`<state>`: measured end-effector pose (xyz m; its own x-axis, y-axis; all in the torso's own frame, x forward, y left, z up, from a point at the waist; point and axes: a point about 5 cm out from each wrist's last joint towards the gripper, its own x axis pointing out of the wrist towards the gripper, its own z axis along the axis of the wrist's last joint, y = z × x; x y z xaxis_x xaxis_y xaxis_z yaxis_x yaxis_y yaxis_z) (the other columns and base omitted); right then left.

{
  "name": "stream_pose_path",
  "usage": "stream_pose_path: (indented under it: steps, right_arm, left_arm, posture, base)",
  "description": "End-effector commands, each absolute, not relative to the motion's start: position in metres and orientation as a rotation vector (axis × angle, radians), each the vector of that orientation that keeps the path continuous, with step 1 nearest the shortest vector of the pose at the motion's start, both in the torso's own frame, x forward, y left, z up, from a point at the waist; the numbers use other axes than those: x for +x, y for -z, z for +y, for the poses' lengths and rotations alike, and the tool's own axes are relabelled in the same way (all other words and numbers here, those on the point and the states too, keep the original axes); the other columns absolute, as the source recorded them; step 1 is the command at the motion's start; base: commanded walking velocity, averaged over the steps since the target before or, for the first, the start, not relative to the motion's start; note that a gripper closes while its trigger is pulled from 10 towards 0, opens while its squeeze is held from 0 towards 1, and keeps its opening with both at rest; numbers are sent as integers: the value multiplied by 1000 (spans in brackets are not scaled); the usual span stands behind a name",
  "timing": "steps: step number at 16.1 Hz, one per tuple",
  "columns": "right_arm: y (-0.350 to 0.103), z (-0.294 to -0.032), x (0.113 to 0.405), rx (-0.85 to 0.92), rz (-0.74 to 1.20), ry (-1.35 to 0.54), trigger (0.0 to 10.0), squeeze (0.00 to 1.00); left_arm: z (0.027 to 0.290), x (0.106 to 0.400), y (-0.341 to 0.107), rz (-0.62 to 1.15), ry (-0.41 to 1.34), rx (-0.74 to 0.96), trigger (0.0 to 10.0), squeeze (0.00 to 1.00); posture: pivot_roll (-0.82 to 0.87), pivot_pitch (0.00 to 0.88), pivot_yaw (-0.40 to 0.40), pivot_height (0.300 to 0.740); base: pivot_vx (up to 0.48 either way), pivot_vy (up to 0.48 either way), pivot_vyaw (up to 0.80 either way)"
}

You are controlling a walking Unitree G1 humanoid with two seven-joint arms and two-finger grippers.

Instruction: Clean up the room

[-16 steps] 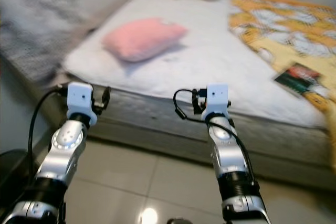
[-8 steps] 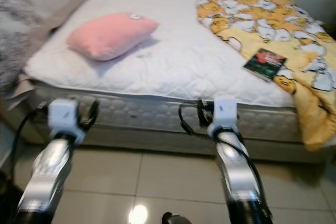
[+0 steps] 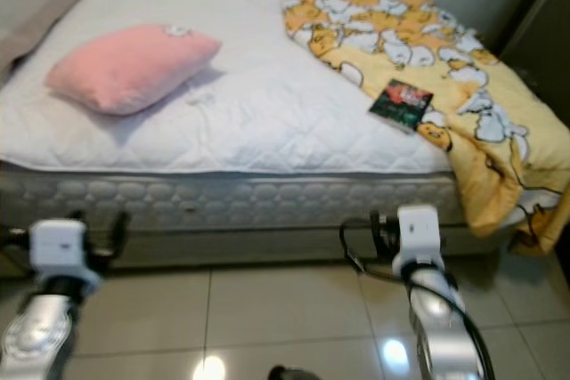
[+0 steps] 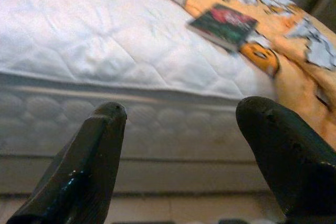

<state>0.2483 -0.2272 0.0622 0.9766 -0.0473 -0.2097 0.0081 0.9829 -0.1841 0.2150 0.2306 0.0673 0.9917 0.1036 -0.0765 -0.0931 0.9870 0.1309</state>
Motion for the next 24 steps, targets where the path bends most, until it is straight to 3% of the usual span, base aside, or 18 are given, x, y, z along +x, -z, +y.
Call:
stream_pose_path:
  steps: [1, 2, 3, 4, 5, 6, 7, 8, 9, 13, 15, 16, 17, 18, 21, 24]
  right_arm:
    - [-72, -237, 249, -171, 176, 27, 10000, 0]
    - [-79, -237, 252, -140, 146, -5, 10000, 0]
    - [-85, -230, 254, -72, 126, -95, 10000, 0]
    - [-88, -225, 255, -55, 114, -142, 10000, 0]
    - [-89, -222, 256, -27, 111, -164, 10000, 0]
    - [-89, -221, 256, -25, 109, -164, 10000, 0]
    - [-92, -218, 257, 40, 84, -148, 10000, 12]
    - [-94, -218, 257, 65, 70, -155, 10000, 231]
    - [-96, -217, 255, 87, 64, -154, 10000, 1000]
    - [-109, -207, 258, 162, 39, -201, 10000, 1000]
    - [-111, -213, 258, 125, 49, -174, 10000, 1000]
    - [-108, -229, 259, 70, 78, -101, 10000, 557]
    - [-108, -237, 259, 52, 88, -65, 10000, 0]
    - [-108, -244, 259, 44, 92, -35, 10000, 0]
    - [-109, -251, 256, -19, 86, -3, 10000, 0]
    - [-102, -229, 257, -62, 83, -25, 10000, 0]
  left_arm:
    - [226, 219, -73, 73, -62, 88, 10000, 0]
    - [222, 222, -77, 62, -18, 54, 10000, 0]
    - [215, 226, -83, 44, 44, 14, 10000, 94]
    - [210, 227, -87, 40, 92, 10, 10000, 98]
    - [208, 229, -89, 37, 113, 17, 10000, 263]
    - [208, 230, -90, 36, 113, 24, 10000, 255]
    - [208, 230, -93, 30, 103, 2, 10000, 1000]
    - [208, 228, -94, 30, 104, -31, 10000, 1000]
    - [206, 225, -96, 16, 108, -51, 10000, 1000]
    - [183, 244, -122, -44, 169, -79, 10000, 1000]
    - [190, 243, -121, -42, 139, -95, 10000, 1000]
    - [197, 242, -114, -9, 165, 4, 10000, 835]
    - [200, 243, -111, 20, 182, 34, 10000, 263]
    - [205, 246, -108, 55, 164, 75, 10000, 0]
    - [225, 249, -115, 29, 93, 67, 10000, 0]
    - [229, 246, -111, 39, 80, 103, 10000, 0]
  posture:
    - [-21, 0, -22, 740]
    - [-26, 0, -15, 740]
    - [-27, 0, -16, 740]
    - [-26, 0, -19, 740]
    - [-21, 0, -17, 740]
    - [-21, 0, -17, 740]
    - [-25, 0, -6, 740]
    - [-25, 0, -5, 740]
    - [-29, 0, -6, 740]
    - [-41, 0, 8, 740]
    - [-54, 0, 19, 740]
    - [-53, 0, 12, 740]
    - [-50, 0, 11, 740]
    - [-46, 0, 14, 740]
    - [-48, 0, 22, 740]
    - [-47, 0, 22, 740]
  base:
    - [0, 0, 0]
    - [0, 0, 0]
    - [0, 0, 0]
    - [0, 0, 0]
    - [0, 0, 0]
    - [0, 0, 0]
    - [0, 0, 0]
    - [0, 0, 0]
    - [0, 0, 0]
    - [0, 0, 0]
    - [0, 0, 0]
    - [0, 0, 0]
    - [0, 0, 0]
    - [0, 0, 0]
    - [0, 0, 0]
    - [0, 0, 0]
